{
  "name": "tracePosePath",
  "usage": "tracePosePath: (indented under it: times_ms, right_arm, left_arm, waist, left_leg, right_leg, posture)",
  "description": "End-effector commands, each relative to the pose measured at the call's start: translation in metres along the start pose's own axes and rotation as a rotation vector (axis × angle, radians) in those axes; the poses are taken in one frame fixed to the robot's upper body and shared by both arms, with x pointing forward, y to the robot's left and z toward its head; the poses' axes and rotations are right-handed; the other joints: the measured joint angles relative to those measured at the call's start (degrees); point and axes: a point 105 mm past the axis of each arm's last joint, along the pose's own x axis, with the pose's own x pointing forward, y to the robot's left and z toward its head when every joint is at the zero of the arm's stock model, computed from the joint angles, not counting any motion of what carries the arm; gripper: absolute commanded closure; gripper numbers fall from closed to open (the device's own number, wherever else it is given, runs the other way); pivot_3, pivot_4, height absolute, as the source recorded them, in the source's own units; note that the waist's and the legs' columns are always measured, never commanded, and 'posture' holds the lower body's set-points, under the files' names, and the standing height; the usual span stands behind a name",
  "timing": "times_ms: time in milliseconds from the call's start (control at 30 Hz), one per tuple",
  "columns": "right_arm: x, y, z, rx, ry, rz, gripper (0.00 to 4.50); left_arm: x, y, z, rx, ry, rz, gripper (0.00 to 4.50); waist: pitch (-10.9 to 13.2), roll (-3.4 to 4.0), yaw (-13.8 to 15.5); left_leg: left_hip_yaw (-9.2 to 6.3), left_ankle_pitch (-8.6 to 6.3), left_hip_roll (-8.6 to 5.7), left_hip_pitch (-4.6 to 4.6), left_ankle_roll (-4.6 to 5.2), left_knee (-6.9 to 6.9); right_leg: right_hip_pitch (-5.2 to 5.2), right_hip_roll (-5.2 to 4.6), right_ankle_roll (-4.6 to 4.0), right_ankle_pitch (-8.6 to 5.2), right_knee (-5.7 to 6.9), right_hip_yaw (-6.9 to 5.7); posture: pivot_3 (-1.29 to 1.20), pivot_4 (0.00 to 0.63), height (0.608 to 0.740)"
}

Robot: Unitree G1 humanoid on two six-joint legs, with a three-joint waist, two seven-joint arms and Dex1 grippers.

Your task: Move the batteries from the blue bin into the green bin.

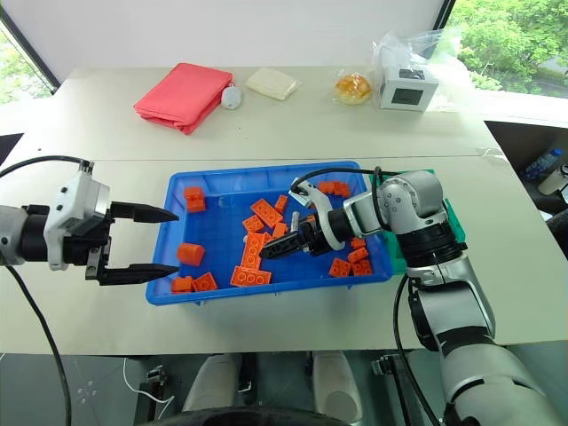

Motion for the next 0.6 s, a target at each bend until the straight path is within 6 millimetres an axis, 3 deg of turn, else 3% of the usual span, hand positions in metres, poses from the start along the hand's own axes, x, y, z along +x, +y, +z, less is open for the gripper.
tracePosePath:
  times_ms: [33, 333, 433, 533, 600]
  right_arm:
    - [0.012, 0.009, 0.002, 0.013, -0.012, 0.056, 0.17]
    - [0.044, 0.009, 0.007, 0.098, -0.037, 0.066, 0.17]
    - [0.049, 0.008, 0.005, 0.104, -0.047, 0.057, 0.97]
    - [0.047, 0.010, 0.005, 0.088, -0.053, 0.061, 2.41]
    - [0.043, 0.011, 0.008, 0.074, -0.062, 0.060, 3.60]
  left_arm:
    - [0.002, 0.000, 0.003, 0.025, -0.003, -0.001, 0.00]
    - [-0.002, 0.008, 0.011, 0.035, -0.003, 0.011, 0.00]
    - [-0.003, 0.007, 0.012, 0.037, -0.001, 0.009, 0.00]
    - [-0.003, 0.008, 0.012, 0.036, -0.002, 0.011, 0.00]
    - [-0.003, 0.009, 0.011, 0.037, -0.003, 0.015, 0.00]
  waist:
    - [0.0, 0.00, -0.1]
    - [0.0, -0.03, 0.0]
    - [0.0, -0.05, 0.0]
    - [0.0, -0.04, 0.0]
    - [0.0, -0.04, 0.0]
  left_leg:
    - [0.00, 0.00, 0.00, 0.00, 0.00, 0.00]
    - [-0.07, 0.00, 0.01, 0.04, 0.00, 0.31]
    - [-0.09, 0.00, 0.01, 0.05, 0.00, 0.32]
    - [-0.10, 0.00, 0.01, 0.04, 0.00, 0.31]
    - [-0.09, 0.00, 0.01, 0.04, 0.00, 0.31]
  right_leg:
    - [-0.01, 0.01, 0.00, 0.00, 0.03, 0.00]
    - [0.01, 0.00, 0.01, -0.02, 0.47, 0.00]
    - [0.00, 0.00, 0.02, -0.02, 0.51, 0.00]
    - [-0.01, 0.01, 0.02, -0.02, 0.53, -0.01]
    - [-0.01, 0.00, 0.01, -0.03, 0.52, -0.01]
  posture:
    - [0.00, 0.150, 0.736]
    - [0.00, 0.150, 0.736]
    - [0.00, 0.150, 0.736]
    - [0.00, 0.150, 0.736]
    - [0.00, 0.150, 0.736]
